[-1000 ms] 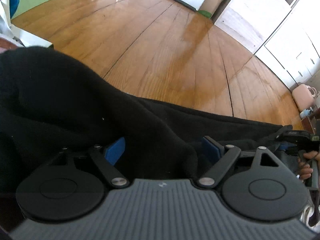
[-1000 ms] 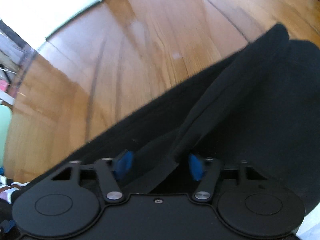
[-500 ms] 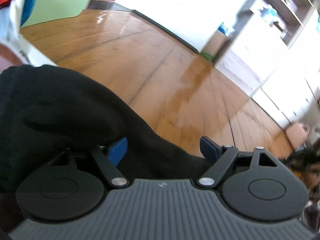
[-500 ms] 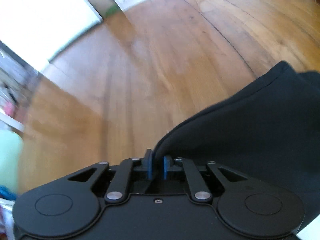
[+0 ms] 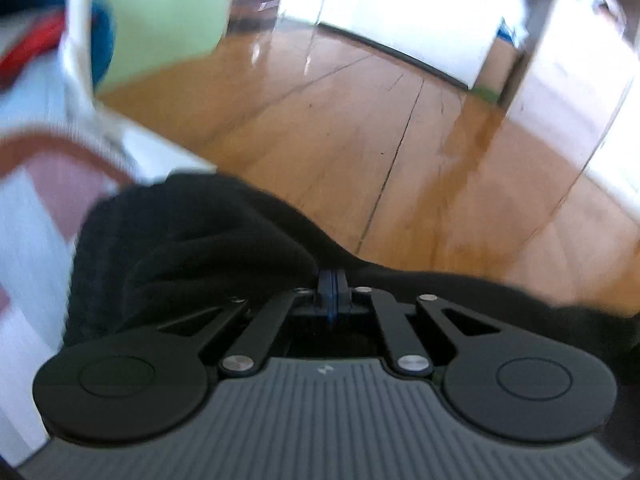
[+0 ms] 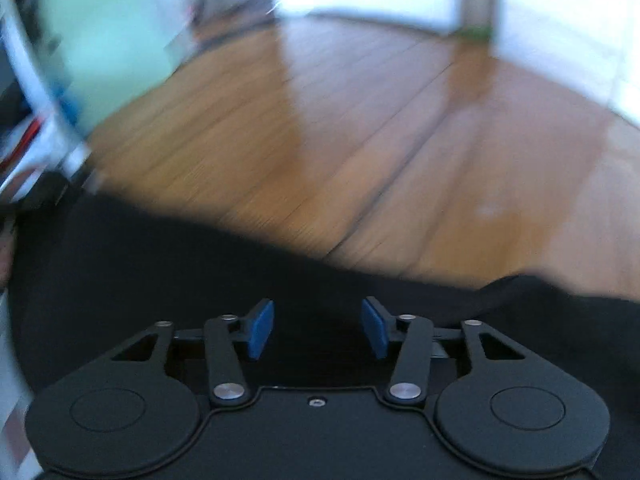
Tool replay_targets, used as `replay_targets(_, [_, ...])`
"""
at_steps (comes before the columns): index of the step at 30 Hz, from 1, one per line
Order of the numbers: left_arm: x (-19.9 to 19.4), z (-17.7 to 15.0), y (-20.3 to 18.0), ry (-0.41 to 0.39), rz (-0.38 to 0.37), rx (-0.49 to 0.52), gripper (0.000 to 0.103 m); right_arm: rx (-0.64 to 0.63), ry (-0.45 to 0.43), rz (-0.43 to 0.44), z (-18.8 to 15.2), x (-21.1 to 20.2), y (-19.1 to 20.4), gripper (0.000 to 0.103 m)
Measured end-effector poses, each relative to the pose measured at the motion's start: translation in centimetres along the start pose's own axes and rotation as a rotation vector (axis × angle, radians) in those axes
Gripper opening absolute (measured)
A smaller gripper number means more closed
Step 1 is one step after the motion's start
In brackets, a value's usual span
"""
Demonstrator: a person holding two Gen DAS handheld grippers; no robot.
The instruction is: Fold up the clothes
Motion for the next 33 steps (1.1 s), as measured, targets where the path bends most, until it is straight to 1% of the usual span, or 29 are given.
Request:
replay_targets(1, [-0.1,0.0,-0.1,0.005,0.003,0.008,0.004,-0.044,0.069,-0.011,-1.2,0.5,0.8,0.056])
replay_targets(2, [-0.1,0.1,-0.1,0.009,0.006,0.014,0.004,-0.103,0.121,-0.057,-2.8,0.8,1.4,0.055])
replay_targets(3, [0.2,0.1,-0.1,0.008,0.014,0.017,0.004,-0.153,0.137,-0.114,-3.8,0.9,1.4,0.055])
replay_targets(4, [0.4,0.1,-0.4,0.007,0.028,0.037,0.004,-0.189,0.12,-0.181,-5.0,0.4,1.1,0.055])
replay_targets(5, [0.5,0.1,-0.7,0.004,0.044,0.058,0.004,-0.182,0.088,-0.273,-6.0,-0.4,0.1,0.056])
replay_targets(6, [0.2,0.2,-0.8,-0.006,0.065,0.078,0.004,-0.136,0.071,-0.385,-6.7,-1.2,-1.4,0.056])
replay_targets(7, [-0.4,0.5,-0.7,-0.027,0.091,0.076,0.004,-0.054,0.05,-0.521,-7.4,-2.3,-3.5,0.055])
replay_targets(9, [-2.4,1.4,-0.4,-0.073,0.133,0.055,0.003,0.132,-0.037,-0.678,-9.1,-6.0,-7.5,0.056])
replay_targets(10, [-3.7,2.0,-0.2,-0.097,0.151,0.038,0.003,0.228,-0.077,-0.682,-10.2,-7.9,-9.1,0.056])
replay_targets(11, [-4.8,2.6,0.0,-0.117,0.158,0.019,0.009,0.317,-0.108,-0.639,-11.4,-9.5,-10.3,0.057])
replay_targets(12, [-5.7,2.7,0.0,-0.118,0.116,-0.009,0.03,0.403,-0.135,-0.587,-12.6,-11.0,-11.5,0.058])
replay_targets(13, [-6.7,2.4,-0.4,-0.105,0.069,-0.039,0.059,0.472,-0.158,-0.541,-13.7,-12.0,-11.9,0.058])
replay_targets(14, [-7.6,1.8,-0.9,-0.089,0.036,-0.061,0.068,0.531,-0.181,-0.499,-15.2,-13.0,-12.7,0.06])
replay_targets(15, [-8.4,1.1,-1.4,-0.073,0.005,-0.08,0.071,0.583,-0.202,-0.468,-16.1,-13.2,-13.2,0.061])
replay_targets(17, [-9.5,-0.2,-3.2,-0.028,-0.033,-0.091,0.071,0.69,-0.24,-0.418,-17.7,-13.1,-14.2,0.061])
replay_targets(20, [-10.1,-2.4,-6.7,0.033,-0.127,-0.051,0.071,0.869,-0.31,-0.36,-20.6,-12.9,-16.0,0.061])
replay_targets(22, [-10.8,-4.6,-8.2,0.063,-0.181,-0.067,0.074,0.975,-0.343,-0.348,-22.0,-12.0,-17.5,0.061])
replay_targets(23, [-10.7,-4.9,-8.2,0.066,-0.185,-0.076,0.074,1.028,-0.358,-0.343,-22.6,-11.5,-18.2,0.061])
replay_targets(26, [-10.4,-5.7,-8.1,0.076,-0.196,-0.101,0.074,1.128,-0.368,-0.398,-23.3,-11.6,-21.0,0.062])
replay_targets(27, [-10.3,-6.0,-8.1,0.079,-0.2,-0.109,0.07,1.157,-0.374,-0.411,-23.4,-11.6,-21.9,0.064])
replay_targets(29, [-10.1,-6.5,-8.1,0.085,-0.207,-0.126,0.069,1.221,-0.387,-0.425,-23.5,-11.8,-23.6,0.067])
replay_targets(31, [-9.9,-7.1,-8.1,0.091,-0.215,-0.143,0.071,1.329,-0.423,-0.406,-23.6,-12.3,-24.6,0.068])
replay_targets(32, [-9.8,-7.4,-8.1,0.095,-0.219,-0.152,0.071,1.372,-0.446,-0.374,-23.3,-12.3,-24.9,0.069])
replay_targets(33, [-9.7,-7.6,-8.1,0.098,-0.223,-0.16,0.071,1.384,-0.452,-0.353,-22.7,-12.0,-25.2,0.069])
Point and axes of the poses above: each gripper's, at about its wrist camera, not at the fingertips, and x roughly the way its jaws point, y to its left, z to its top, the point moved 5 cm from there along x, roughly the way its jaws point, and after that the axes turned 7 degrees about -z, right-handed, at the moved point
